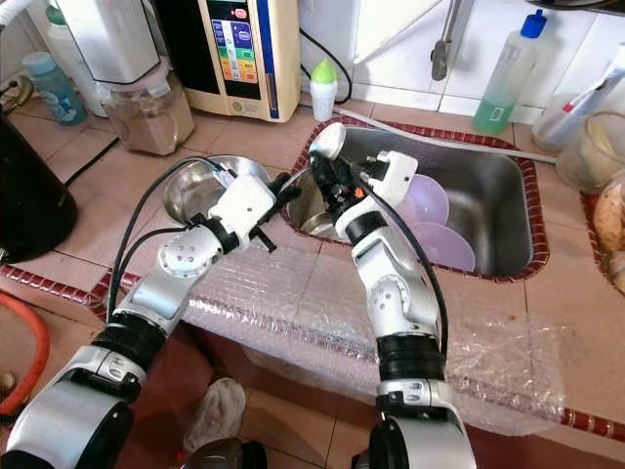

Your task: Kitchen organization

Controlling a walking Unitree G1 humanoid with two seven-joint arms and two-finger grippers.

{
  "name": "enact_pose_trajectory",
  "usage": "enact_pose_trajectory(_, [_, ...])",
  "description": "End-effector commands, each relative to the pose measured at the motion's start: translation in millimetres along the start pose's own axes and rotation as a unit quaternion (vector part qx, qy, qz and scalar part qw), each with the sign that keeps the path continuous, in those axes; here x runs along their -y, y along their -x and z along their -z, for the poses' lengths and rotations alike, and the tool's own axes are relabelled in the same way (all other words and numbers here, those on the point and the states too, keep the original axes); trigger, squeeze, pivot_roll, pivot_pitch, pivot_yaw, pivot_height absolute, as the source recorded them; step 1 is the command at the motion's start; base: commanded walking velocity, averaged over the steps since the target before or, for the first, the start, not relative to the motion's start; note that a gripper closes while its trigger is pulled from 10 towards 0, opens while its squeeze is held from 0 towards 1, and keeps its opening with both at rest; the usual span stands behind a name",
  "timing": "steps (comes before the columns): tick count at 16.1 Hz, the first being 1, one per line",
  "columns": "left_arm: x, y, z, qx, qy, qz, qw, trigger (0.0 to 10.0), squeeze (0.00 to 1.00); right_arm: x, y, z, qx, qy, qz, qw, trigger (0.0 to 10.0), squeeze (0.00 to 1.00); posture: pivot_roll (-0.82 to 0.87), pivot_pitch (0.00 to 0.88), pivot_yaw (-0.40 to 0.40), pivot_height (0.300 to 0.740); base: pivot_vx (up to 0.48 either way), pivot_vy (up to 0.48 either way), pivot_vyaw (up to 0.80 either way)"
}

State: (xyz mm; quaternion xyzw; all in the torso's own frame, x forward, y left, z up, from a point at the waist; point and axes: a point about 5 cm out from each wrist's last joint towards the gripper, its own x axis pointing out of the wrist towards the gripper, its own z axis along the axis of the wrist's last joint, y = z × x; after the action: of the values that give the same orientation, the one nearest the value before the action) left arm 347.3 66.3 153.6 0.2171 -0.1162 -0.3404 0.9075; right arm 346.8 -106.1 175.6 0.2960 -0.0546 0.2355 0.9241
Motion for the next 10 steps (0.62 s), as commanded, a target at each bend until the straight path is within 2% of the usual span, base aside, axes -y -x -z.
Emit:
enact_pose_trajectory(1, [-1.4,-0.3,-3,0.004,-0.004,-0.006,1.000,0.0,0.00,-4.6,-4.0,-4,0.005,-0.005,-0.011,1.000,0.0,0.00,-0.11,0.000,0.043,0.740,0.000,0.000,0.00])
enact_pose_trajectory(2, [-2.4,0.4,-3,0.003,0.000,-0.012,1.000,0.0,0.00,-4.7,-2.8,-3,-0.002,0.004,-0.019,1.000,0.0,0.00,-0.11,0.000,0.042,0.740,0.000,0.000,0.00])
enact_pose_trajectory(4, [-0.6,0.3,-4,0.011,-0.005,-0.003,1.000,0.0,0.00,5.6,-1.1,-6,0.005,0.009,0.010,1.000,0.0,0.00,-0.11,0.000,0.039,0.740,0.000,0.000,0.00])
enact_pose_trajectory(10, [5.5,-1.8,-5,0.013,-0.002,0.003,1.000,0.0,0.00,13.2,-4.2,-12,0.020,0.025,0.055,0.998,0.0,0.00,-0.12,0.000,0.047,0.740,0.000,0.000,0.00])
